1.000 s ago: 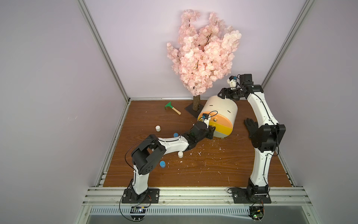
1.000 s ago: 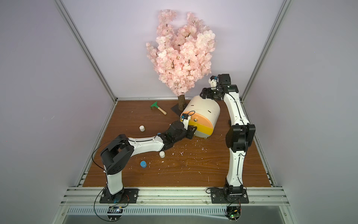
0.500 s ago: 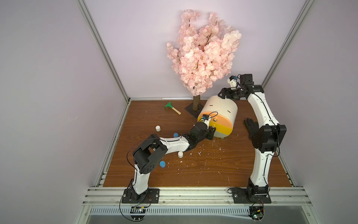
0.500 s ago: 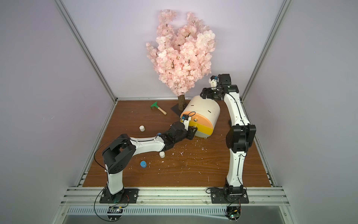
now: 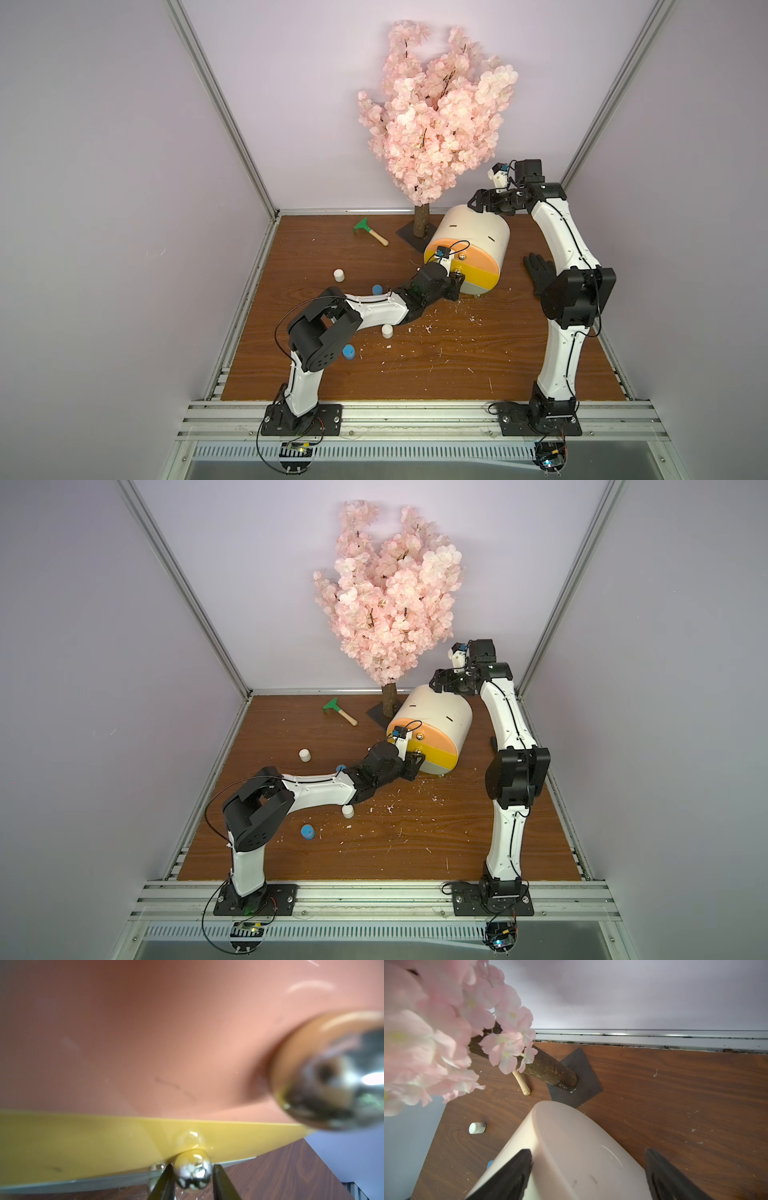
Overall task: Put the paint cans in the drawer according to color
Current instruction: Open the drawer in the storage box.
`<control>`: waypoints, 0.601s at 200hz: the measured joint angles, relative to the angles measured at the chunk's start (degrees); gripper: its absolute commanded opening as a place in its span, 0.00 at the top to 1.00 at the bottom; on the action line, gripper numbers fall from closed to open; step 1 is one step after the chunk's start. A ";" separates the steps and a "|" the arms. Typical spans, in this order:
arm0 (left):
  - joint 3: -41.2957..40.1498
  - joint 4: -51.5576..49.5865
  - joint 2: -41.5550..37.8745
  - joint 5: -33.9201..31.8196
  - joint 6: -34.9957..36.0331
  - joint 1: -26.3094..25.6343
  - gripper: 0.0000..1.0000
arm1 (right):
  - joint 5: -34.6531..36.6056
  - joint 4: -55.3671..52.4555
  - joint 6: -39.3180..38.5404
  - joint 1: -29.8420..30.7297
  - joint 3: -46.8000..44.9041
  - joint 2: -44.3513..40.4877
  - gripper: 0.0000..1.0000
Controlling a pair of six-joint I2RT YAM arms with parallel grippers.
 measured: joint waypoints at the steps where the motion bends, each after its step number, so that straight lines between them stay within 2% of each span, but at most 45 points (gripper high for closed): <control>1: 0.02 -0.02 -0.02 -0.02 -0.02 0.00 0.66 | 0.00 0.00 0.00 0.00 0.00 0.00 0.09; 120: 0.11 -0.90 -0.02 0.07 -0.74 -0.22 0.81 | -0.04 2.80 0.02 0.00 -3.56 -1.66 0.09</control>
